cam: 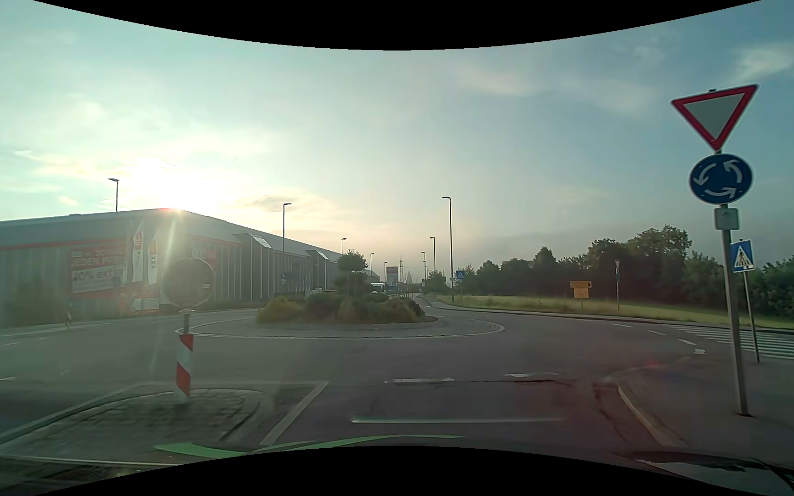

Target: Follow the waypoints while adhering to traffic rules and regulations

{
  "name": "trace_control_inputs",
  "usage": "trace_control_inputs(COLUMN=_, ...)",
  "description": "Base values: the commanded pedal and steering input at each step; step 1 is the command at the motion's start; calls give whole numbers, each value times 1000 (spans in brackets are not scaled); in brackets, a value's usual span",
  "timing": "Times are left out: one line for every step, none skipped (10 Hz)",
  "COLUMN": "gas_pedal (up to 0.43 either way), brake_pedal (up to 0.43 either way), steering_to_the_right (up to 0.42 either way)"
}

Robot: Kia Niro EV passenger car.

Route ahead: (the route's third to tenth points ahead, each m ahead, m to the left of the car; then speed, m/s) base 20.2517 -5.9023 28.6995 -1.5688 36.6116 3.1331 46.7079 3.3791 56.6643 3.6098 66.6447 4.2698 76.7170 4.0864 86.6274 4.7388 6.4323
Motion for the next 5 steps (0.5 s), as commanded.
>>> trace_control_inputs(gas_pedal=0, brake_pedal=207, steering_to_the_right=41)
trace_control_inputs(gas_pedal=0, brake_pedal=37, steering_to_the_right=60)
trace_control_inputs(gas_pedal=0, brake_pedal=0, steering_to_the_right=86)
trace_control_inputs(gas_pedal=0, brake_pedal=0, steering_to_the_right=118)
trace_control_inputs(gas_pedal=0, brake_pedal=0, steering_to_the_right=146)
